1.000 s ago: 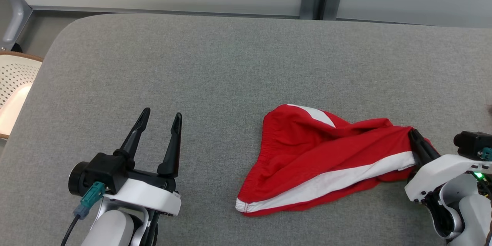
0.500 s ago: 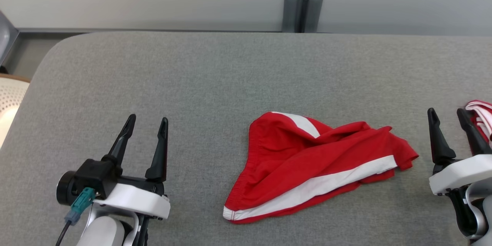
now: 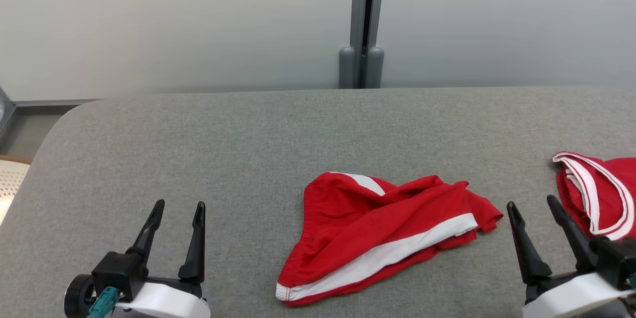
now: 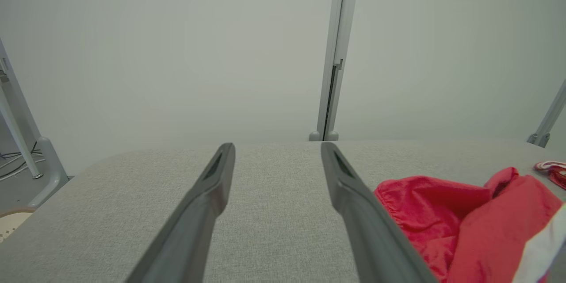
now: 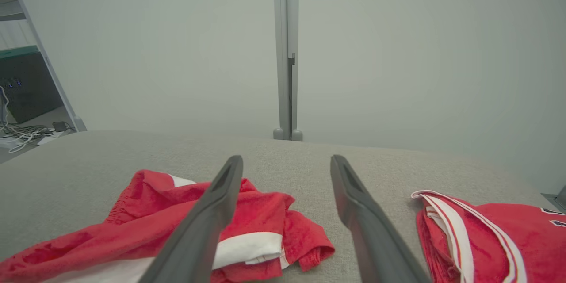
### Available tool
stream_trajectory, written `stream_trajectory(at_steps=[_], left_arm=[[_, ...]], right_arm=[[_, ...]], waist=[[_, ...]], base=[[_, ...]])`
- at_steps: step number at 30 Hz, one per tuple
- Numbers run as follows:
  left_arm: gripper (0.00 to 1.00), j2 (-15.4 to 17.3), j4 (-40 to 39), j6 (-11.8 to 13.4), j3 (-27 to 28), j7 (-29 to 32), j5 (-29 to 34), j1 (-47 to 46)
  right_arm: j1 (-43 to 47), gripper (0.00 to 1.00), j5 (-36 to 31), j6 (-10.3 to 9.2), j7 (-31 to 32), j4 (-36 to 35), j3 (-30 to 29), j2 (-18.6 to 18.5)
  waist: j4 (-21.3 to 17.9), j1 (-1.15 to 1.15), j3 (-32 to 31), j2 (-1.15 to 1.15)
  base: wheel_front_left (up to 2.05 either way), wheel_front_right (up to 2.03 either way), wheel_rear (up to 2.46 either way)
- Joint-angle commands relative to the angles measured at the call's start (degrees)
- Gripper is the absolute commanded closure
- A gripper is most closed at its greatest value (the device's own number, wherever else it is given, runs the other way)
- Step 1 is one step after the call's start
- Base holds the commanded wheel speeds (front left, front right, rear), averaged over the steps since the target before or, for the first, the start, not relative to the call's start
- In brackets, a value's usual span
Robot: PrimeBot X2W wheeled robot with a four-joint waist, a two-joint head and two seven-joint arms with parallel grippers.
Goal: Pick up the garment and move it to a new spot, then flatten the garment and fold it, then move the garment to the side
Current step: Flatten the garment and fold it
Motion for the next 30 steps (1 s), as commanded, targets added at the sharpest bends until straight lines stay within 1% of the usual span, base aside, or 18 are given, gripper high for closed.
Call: stream_trajectory(at_steps=[1,6,11,16,30], left_arm=[[0.0,0.5,-0.5,0.3,0.0,0.2,-0.2,0.8],[0.0,1.2,-1.9,1.0,-0.3,1.3,-0.2,3.4],[0.0,1.7,-3.3,1.7,-0.7,2.3,-0.2,5.4],[0.0,1.8,-4.0,2.0,-0.9,2.7,-0.4,6.0],[0.0,2.1,-4.7,2.5,-1.7,3.4,-0.6,6.5]], right_arm=[[1.6,0.0,-0.3,0.0,0.6,-1.5,-0.2,0.5],[6.3,0.0,-1.4,0.0,2.5,-5.6,-0.2,2.9],[8.8,0.0,-2.0,0.0,3.8,-8.0,-0.7,4.0],[9.6,0.0,-1.9,0.0,4.2,-8.9,-1.2,4.6],[9.7,0.0,-1.3,0.0,3.8,-8.2,-1.2,5.2]], waist=[[-0.8,0.0,-1.0,0.0],[-1.3,0.0,-2.4,0.0],[-1.4,0.0,-3.6,0.0],[-1.1,0.0,-4.1,0.0],[-0.8,0.0,-4.4,0.0]], base=[[0.0,0.0,0.0],[0.0,0.0,0.0],[0.0,0.0,0.0],[0.0,0.0,0.0],[0.0,0.0,0.0]])
